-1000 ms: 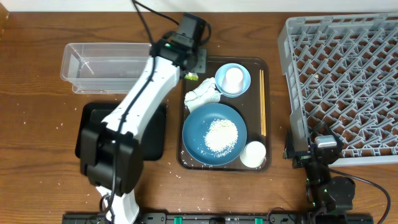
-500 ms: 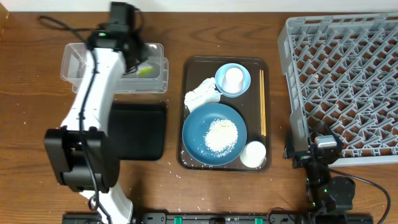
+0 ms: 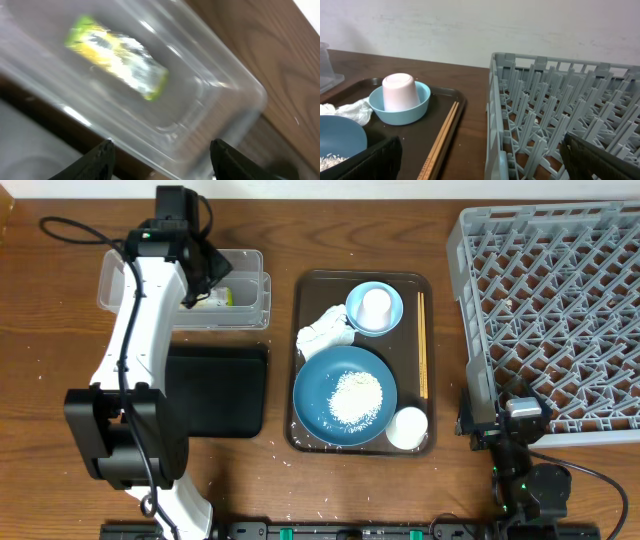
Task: Sort waste into correct bins and load items into the dishwasher rack
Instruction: 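Grasp the yellow wrapper and drop it into the clear bin, then reach left gripper back and grasp the white tissue, then carry the tissue left and release it into the clear bin, then reach right gripper to the pink cup and grasp it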
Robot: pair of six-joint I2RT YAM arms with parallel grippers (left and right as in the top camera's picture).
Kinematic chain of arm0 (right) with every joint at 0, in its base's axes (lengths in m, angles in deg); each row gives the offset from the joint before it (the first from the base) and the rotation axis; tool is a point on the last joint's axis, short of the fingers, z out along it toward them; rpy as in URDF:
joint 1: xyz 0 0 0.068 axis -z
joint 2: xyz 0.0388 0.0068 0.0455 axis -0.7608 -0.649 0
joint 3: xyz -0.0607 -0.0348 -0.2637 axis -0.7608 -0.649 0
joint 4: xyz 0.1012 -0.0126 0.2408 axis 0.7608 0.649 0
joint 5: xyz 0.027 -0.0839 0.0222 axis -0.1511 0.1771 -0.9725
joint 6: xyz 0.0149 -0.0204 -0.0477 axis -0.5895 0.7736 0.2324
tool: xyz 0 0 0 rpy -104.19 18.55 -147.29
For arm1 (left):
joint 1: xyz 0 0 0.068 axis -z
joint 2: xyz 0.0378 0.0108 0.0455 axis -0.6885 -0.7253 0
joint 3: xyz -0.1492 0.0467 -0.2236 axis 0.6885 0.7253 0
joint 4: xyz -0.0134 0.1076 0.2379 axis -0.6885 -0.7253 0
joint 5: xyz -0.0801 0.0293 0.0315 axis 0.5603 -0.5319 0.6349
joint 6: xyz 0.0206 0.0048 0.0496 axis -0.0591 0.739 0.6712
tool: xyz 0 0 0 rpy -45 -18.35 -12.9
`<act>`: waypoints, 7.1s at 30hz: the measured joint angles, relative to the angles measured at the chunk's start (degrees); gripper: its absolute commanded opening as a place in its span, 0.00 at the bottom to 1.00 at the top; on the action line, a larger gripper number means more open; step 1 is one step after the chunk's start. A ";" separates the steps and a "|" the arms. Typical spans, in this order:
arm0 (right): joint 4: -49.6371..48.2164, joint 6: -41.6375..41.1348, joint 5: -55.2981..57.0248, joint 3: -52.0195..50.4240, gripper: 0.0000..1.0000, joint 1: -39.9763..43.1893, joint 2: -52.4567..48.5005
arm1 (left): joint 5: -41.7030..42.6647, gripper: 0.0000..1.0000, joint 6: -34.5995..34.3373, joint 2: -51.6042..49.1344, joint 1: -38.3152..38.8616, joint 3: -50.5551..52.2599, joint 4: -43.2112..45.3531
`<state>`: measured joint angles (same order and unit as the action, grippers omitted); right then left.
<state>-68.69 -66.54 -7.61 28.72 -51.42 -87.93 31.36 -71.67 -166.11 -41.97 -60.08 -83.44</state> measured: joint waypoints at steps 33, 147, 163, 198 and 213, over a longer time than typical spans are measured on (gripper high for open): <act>0.00 0.00 0.00 0.00 0.99 0.00 0.00 | 5.49 0.63 14.80 -14.43 23.56 0.00 6.64; -23.50 -1.79 -6.47 -0.07 0.99 0.00 -0.37 | 4.35 0.90 0.59 10.47 -30.80 1.07 -10.84; -42.38 -15.61 -10.05 1.84 0.99 0.02 -5.44 | 4.35 0.91 0.59 10.47 -30.80 1.07 -10.84; 38.36 8.94 -9.55 97.37 0.99 -24.74 -102.20 | 4.37 0.91 0.59 10.45 -30.80 1.07 -10.97; 38.34 -16.70 5.73 97.37 0.98 -23.58 -114.38 | 4.37 0.91 0.59 10.45 -30.80 1.07 -10.95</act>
<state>-30.35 -83.23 -1.88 126.09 -75.01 -202.31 35.73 -71.08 -155.66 -72.76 -59.01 -94.39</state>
